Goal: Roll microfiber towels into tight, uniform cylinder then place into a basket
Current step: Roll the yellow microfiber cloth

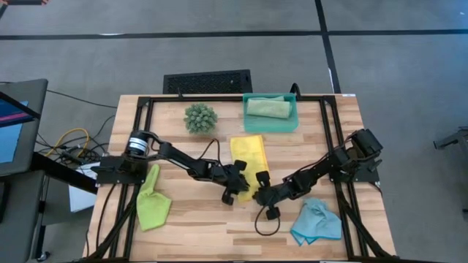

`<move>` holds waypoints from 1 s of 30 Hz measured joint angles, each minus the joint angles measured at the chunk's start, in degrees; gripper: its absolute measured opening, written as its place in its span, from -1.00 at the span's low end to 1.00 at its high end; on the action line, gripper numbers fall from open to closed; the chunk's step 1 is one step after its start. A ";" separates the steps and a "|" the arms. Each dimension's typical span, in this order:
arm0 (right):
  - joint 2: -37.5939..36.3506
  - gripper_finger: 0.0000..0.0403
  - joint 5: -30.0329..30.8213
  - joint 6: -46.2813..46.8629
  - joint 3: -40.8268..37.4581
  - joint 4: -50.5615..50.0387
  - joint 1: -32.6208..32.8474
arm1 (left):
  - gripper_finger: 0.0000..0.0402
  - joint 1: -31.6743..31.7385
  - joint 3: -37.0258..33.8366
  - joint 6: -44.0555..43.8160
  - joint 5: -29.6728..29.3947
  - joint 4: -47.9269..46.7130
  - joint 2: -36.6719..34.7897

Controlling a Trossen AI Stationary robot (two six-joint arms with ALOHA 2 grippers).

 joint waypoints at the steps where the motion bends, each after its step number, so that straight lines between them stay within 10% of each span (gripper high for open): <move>1: 0.01 -0.97 0.03 0.50 0.00 0.19 0.02 | -0.60 0.00 0.63 0.37 0.20 -0.18 0.44; 16: -5.96 -0.95 -15.67 10.34 -0.26 0.67 0.08 | -0.60 -2.52 6.39 5.01 -0.93 -13.90 -1.34; 30: -5.68 -0.76 -15.75 9.73 -0.24 -0.94 0.29 | -0.60 -9.07 7.72 14.20 -9.04 -15.13 -1.42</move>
